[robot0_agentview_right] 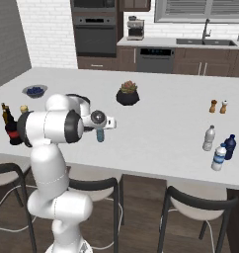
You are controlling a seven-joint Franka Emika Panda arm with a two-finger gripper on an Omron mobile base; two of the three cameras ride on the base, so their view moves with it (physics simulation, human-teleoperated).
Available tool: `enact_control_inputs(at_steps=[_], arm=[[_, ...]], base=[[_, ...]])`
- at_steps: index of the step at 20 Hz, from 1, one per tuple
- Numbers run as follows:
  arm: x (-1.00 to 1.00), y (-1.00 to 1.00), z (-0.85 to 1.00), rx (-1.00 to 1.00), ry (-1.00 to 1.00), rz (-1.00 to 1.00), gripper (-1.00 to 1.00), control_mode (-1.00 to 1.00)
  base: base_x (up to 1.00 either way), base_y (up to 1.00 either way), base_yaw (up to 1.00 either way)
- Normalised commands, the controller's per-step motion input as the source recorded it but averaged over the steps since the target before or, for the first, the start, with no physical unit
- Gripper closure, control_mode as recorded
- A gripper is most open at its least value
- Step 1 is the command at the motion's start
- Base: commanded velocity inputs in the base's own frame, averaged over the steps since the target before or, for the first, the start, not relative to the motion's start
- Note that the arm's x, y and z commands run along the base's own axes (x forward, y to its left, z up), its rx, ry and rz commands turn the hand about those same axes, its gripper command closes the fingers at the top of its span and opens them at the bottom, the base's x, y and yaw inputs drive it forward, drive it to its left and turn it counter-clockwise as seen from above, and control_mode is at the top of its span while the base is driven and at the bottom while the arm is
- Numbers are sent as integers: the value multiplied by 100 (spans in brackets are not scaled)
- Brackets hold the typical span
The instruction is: Move the plastic bottles in the middle to the plastics group, and the glass bottles in the middle to the glass group.
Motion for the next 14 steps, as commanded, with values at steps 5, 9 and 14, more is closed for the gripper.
enact_control_inputs(at_steps=[5, 9, 14], arm=[[1, 1, 0, 0, 0, 0, -100, -100], [9, 3, 0, 0, 0, 0, -100, -100], [5, 3, 0, 0, 0, 0, -100, -100]], base=[[0, 0, 0], [0, 0, 0], [0, 0, 0]])
